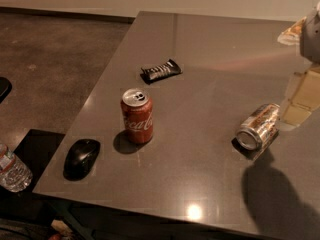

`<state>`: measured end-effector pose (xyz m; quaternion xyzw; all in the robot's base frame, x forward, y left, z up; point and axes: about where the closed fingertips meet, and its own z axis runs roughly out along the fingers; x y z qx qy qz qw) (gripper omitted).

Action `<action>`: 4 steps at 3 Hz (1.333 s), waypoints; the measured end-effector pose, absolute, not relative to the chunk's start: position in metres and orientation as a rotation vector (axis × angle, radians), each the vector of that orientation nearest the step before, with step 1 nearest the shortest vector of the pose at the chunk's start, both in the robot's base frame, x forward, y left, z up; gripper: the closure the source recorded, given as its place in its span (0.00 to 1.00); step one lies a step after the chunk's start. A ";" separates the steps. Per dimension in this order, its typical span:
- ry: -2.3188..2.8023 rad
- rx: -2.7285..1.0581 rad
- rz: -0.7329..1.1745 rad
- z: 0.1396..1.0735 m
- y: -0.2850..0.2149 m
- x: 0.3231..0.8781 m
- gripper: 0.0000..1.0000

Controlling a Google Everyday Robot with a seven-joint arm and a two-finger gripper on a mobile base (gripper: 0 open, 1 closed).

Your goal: Move coke can near orange can

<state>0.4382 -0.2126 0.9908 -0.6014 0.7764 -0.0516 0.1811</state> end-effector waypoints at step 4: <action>2.023 -1.706 0.125 0.985 -0.144 0.462 0.00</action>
Offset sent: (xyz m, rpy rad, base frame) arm 0.0081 0.0083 -0.0031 0.0345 0.0378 0.0142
